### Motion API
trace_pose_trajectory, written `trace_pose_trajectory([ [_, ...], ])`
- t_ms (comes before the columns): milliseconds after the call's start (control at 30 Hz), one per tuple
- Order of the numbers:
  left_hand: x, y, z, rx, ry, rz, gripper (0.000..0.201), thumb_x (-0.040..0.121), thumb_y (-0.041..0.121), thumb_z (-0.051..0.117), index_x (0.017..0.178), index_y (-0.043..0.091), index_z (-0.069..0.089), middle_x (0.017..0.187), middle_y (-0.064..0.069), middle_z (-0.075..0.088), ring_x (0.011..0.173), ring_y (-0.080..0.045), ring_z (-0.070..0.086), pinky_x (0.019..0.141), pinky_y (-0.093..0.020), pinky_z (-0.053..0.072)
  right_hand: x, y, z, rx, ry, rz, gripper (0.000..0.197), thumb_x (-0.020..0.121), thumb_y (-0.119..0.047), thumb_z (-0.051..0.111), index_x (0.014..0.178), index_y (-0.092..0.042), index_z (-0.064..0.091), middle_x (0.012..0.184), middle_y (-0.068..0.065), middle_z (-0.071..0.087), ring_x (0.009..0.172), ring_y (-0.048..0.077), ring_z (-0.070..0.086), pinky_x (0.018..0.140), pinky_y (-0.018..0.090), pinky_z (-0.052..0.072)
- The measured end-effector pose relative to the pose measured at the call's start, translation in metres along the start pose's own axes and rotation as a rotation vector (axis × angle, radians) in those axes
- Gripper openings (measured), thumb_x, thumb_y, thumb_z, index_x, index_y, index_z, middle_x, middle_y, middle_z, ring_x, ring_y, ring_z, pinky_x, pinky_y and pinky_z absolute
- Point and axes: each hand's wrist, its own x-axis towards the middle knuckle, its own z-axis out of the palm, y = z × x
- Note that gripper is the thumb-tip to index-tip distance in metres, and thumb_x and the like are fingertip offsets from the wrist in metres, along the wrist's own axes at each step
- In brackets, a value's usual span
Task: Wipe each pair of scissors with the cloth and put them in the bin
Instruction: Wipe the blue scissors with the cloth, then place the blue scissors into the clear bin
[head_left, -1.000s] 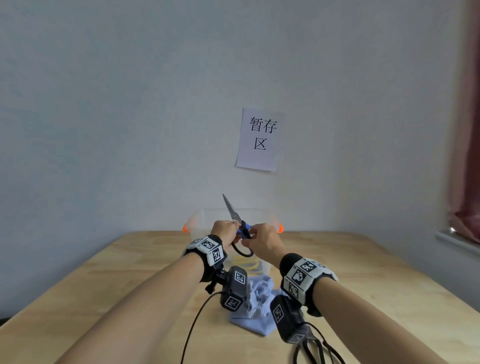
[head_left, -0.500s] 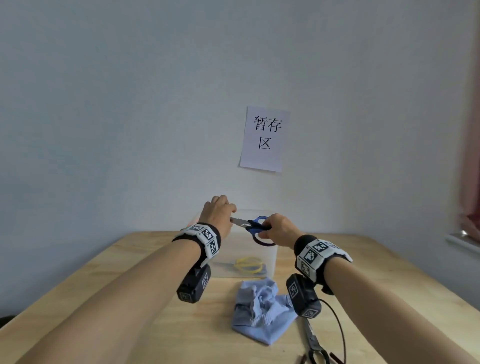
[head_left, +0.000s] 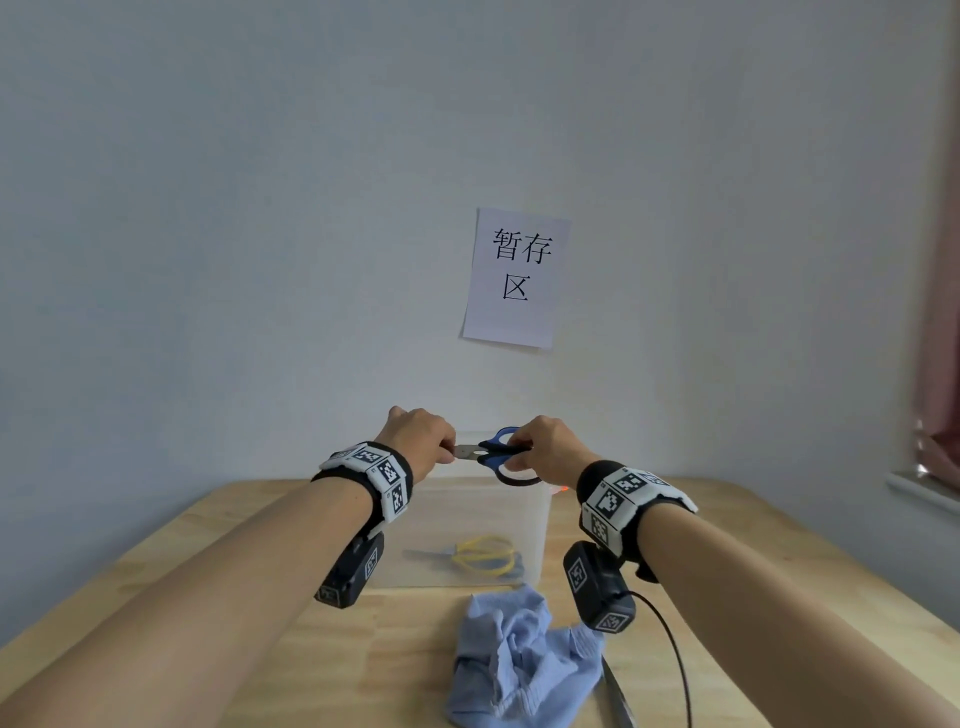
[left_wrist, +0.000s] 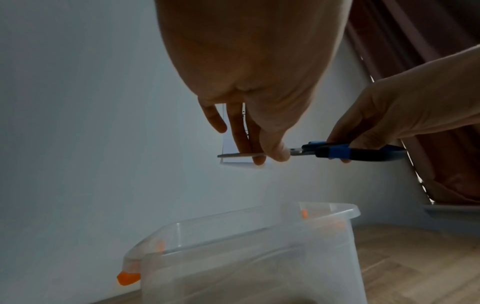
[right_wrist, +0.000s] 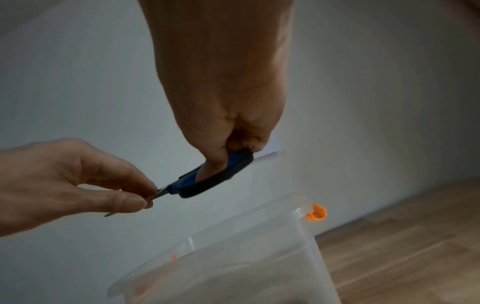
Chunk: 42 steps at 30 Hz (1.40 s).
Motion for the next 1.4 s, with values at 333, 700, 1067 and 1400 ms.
trace_pose_trajectory([
  [333, 0.065, -0.034, 0.036, 0.069, -0.004, 0.043, 0.019, 0.103, 0.023, 0.052, 0.105, 0.017, 0.071, 0.092, 0.001, 0.064, 0.082, -0.019, 0.049, 0.085, -0.03, 0.031, 0.072, 0.017, 0.014, -0.029, 0.029, -0.022, 0.022, 0.084, -0.009, 0.077, 0.106, -0.007, 0.076, 0.086, 0.008, 0.054, 0.077, 0.022, 0.05, 0.054, 0.017, 0.034],
  [700, 0.107, -0.056, 0.121, -0.022, -0.11, -0.015, 0.018, 0.1, 0.023, 0.056, 0.108, 0.015, 0.07, 0.108, -0.005, 0.068, 0.101, -0.024, 0.06, 0.085, -0.03, 0.037, 0.136, 0.062, 0.082, -0.125, -0.06, 0.099, 0.025, 0.083, -0.018, 0.077, 0.107, -0.011, 0.076, 0.091, 0.008, 0.063, 0.079, 0.023, 0.058, 0.07, 0.031, 0.049],
  [1067, 0.13, -0.074, 0.154, -0.202, -0.357, -0.125, 0.018, 0.093, 0.006, 0.065, 0.107, 0.005, 0.074, 0.119, -0.015, 0.069, 0.11, -0.031, 0.064, 0.092, -0.031, 0.049, 0.164, 0.073, 0.117, -0.327, -0.26, 0.063, 0.025, 0.092, -0.021, 0.063, 0.104, -0.003, 0.075, 0.089, 0.009, 0.062, 0.076, 0.022, 0.055, 0.062, 0.028, 0.045],
  [1400, 0.133, -0.071, 0.155, -0.104, -0.573, -0.033, 0.031, 0.096, 0.007, 0.059, 0.127, 0.006, 0.064, 0.131, -0.015, 0.062, 0.1, -0.02, 0.053, 0.093, -0.031, 0.044, 0.166, 0.08, 0.118, -0.453, -0.488, 0.098, 0.027, 0.081, -0.034, 0.077, 0.071, -0.012, 0.067, 0.061, 0.0, 0.059, 0.059, 0.02, 0.053, 0.067, 0.029, 0.044],
])
